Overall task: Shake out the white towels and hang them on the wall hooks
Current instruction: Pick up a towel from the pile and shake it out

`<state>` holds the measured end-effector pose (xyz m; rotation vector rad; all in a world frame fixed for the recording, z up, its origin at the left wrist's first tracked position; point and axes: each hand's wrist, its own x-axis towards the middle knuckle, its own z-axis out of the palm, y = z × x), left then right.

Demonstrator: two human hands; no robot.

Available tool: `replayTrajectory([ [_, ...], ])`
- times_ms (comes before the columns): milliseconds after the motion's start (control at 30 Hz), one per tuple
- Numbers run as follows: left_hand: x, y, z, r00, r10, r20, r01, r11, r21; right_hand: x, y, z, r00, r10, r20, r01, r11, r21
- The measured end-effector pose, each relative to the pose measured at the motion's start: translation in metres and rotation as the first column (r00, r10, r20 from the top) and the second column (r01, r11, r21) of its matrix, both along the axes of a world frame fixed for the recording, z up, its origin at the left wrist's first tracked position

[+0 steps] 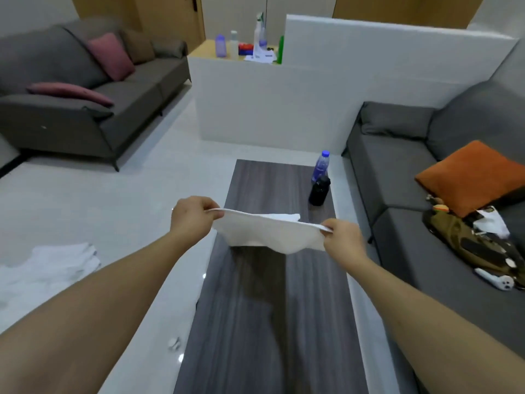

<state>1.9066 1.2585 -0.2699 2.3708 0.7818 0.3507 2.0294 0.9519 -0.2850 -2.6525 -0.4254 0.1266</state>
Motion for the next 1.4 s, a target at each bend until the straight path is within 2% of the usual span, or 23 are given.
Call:
replayTrajectory([
  [100,-0.050,-0.026,-0.033,0.991,0.032,-0.131,-0.027,0.999,0.038,-0.034,-0.028,-0.030,0.995,-0.003,-0.095,0.002,1.000,-0.001],
  [267,-0.076,-0.049,-0.029,0.992,0.075,-0.099,-0.070,0.996,0.046,-0.055,-0.053,-0.021,0.997,-0.001,-0.076,0.002,1.000,0.009],
  [400,-0.063,-0.050,-0.011,0.995,0.086,-0.046,-0.085,0.996,0.037,-0.041,-0.049,0.011,0.999,-0.025,-0.031,0.026,0.999,0.028],
  [600,0.002,-0.021,0.016,0.998,0.060,-0.002,-0.060,0.995,0.080,0.011,-0.020,0.047,0.996,-0.034,0.077,0.040,0.997,-0.067],
  [800,0.100,0.030,0.065,0.996,0.028,0.083,-0.034,0.997,0.070,0.101,0.026,0.091,0.975,-0.118,0.190,0.119,0.993,0.004],
  [1000,0.176,0.070,0.158,0.968,0.004,0.253,-0.043,0.988,0.149,0.172,0.059,0.173,0.903,-0.155,0.400,0.088,0.980,0.180],
  [1233,0.195,0.072,0.234,0.904,0.022,0.428,-0.111,0.977,0.184,0.187,0.058,0.237,0.835,-0.166,0.525,0.026,0.964,0.263],
  [1400,0.175,0.055,0.249,0.868,0.011,0.497,-0.123,0.973,0.193,0.167,0.041,0.248,0.815,-0.162,0.556,-0.022,0.950,0.311],
])
